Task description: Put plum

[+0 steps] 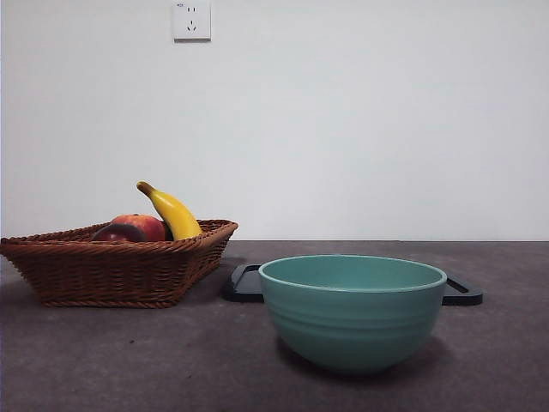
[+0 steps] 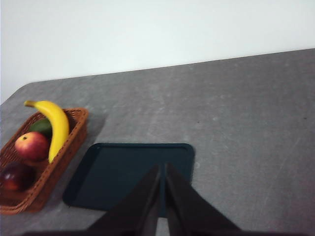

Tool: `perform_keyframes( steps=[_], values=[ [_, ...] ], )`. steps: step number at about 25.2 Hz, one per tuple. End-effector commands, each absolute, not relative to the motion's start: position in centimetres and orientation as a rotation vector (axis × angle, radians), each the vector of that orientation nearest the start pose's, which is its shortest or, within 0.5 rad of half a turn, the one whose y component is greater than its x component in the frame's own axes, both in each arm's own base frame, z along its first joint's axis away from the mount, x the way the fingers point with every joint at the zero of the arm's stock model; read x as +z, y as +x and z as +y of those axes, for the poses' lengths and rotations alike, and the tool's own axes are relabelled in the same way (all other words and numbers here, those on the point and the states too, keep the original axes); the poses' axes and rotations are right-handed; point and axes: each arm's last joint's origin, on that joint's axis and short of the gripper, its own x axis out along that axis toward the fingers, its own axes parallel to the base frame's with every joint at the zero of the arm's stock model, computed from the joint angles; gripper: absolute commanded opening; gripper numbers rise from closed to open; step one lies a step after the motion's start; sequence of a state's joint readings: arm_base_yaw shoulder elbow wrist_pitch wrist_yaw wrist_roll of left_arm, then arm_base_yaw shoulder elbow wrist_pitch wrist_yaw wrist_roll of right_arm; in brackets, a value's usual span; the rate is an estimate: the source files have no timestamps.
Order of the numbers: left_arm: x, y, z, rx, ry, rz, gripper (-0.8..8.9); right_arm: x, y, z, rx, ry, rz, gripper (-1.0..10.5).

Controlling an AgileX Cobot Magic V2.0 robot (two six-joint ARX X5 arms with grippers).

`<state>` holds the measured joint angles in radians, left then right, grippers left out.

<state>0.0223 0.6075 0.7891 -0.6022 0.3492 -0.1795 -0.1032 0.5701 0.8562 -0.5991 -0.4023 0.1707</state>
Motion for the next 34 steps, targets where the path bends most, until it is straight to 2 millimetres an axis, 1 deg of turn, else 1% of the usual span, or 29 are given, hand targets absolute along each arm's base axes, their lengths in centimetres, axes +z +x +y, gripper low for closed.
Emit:
perform_keyframes(
  steps=[1, 6, 8, 11, 14, 19, 23, 31, 32, 33, 34],
  values=[
    [33.8, 12.6, -1.0, -0.34, -0.202, 0.45, 0.09, 36.4, 11.0, 0.3, 0.318, 0.195, 0.326, 0.1],
    [35.9, 13.2, -1.5, -0.405, -0.173, 0.498, 0.09, 38.6, 11.8, 0.9, 0.379, 0.171, 0.371, 0.1],
    [36.6, 13.2, -1.8, -0.429, -0.157, 0.512, 0.09, 39.0, 12.0, 1.3, 0.409, 0.163, 0.411, 0.1],
    [37.2, 13.1, -2.1, -0.456, -0.137, 0.538, 0.08, 39.2, 12.2, 1.9, 0.458, 0.141, 0.488, 0.1],
    [37.3, 12.7, -2.4, -0.499, -0.118, 0.565, 0.08, 39.0, 12.2, 2.5, 0.52, 0.118, 0.561, 0.1],
    [36.9, 12.2, -2.8, -0.585, -0.105, 0.619, 0.08, 38.3, 11.6, 3.3, 0.628, 0.086, 0.653, 0.1],
    [36.6, 11.7, -3.1, -0.705, -0.111, 0.662, 0.07, 37.9, 11.2, 3.8, 0.68, 0.049, 0.701, 0.1],
    [36.6, 11.7, -3.1, -0.717, -0.104, 0.654, 0.08, 37.9, 11.1, 3.9, 0.692, 0.036, 0.697, 0.1],
    [36.6, 11.7, -3.1, -0.717, -0.104, 0.654, 0.26, 37.9, 11.1, 3.9, 0.692, 0.036, 0.697, 0.1],
    [36.6, 11.7, -3.1, -0.717, -0.104, 0.654, 0.73, 37.9, 11.1, 3.9, 0.692, 0.036, 0.698, 0.3],
    [36.6, 11.7, -3.1, -0.717, -0.105, 0.655, 1.74, 37.9, 11.1, 3.9, 0.691, 0.037, 0.698, 1.2]
  ],
)
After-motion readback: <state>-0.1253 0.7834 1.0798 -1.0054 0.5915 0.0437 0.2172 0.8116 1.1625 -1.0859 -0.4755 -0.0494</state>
